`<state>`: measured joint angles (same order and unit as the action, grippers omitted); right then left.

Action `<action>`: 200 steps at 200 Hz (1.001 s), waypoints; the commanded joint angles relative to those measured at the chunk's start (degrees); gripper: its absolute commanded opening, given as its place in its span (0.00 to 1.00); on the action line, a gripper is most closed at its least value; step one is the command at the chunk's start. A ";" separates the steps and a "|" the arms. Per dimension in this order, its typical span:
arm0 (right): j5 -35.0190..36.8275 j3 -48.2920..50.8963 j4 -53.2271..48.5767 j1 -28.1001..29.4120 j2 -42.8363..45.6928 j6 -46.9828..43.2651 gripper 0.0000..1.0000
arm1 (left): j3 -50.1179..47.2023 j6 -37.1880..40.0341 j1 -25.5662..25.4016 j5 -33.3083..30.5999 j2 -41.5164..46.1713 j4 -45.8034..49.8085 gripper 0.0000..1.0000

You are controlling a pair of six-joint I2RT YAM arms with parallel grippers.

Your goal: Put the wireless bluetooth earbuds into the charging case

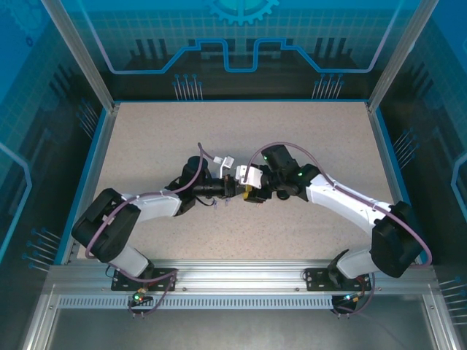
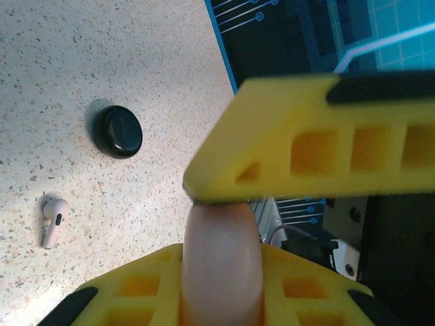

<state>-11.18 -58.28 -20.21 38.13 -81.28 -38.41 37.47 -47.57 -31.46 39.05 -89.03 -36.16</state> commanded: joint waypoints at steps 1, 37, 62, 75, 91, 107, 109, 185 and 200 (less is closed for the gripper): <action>-2.77 -1.19 -2.46 -1.50 2.96 2.11 0.74 | 1.31 4.62 -0.31 0.26 3.75 1.94 0.17; -9.11 2.72 -2.88 -5.31 10.67 4.13 0.95 | 0.38 11.97 -0.27 -2.82 9.40 6.03 0.12; -14.66 4.54 -4.11 -9.12 15.59 5.91 0.97 | -1.06 17.93 -0.28 -4.15 13.98 6.56 0.12; -16.71 5.22 -4.04 -10.24 17.74 7.26 0.96 | -1.72 21.25 -0.34 -4.07 16.27 6.63 0.12; -19.19 5.87 -3.16 -10.75 19.86 9.11 0.94 | -2.68 25.03 -0.44 -3.68 19.15 6.48 0.11; -23.00 6.34 -2.13 -10.84 21.43 11.27 0.91 | -3.65 29.13 -0.72 -3.63 22.00 6.46 0.11; -23.56 6.34 -2.16 -10.87 21.53 11.46 0.90 | -3.77 29.78 -0.80 -3.63 22.42 6.46 0.11; -28.41 0.23 -8.38 -9.16 20.63 11.61 0.72 | -7.08 52.14 -4.40 -4.20 30.89 6.25 0.05; -27.35 -0.09 -7.13 -7.98 20.76 11.99 0.71 | -6.81 54.96 -4.98 -4.42 30.87 6.91 0.03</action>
<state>-37.78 -55.92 -26.26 28.38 -60.47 -26.96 31.07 -2.26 -35.46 35.35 -59.13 -29.78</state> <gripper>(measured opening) 0.717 0.230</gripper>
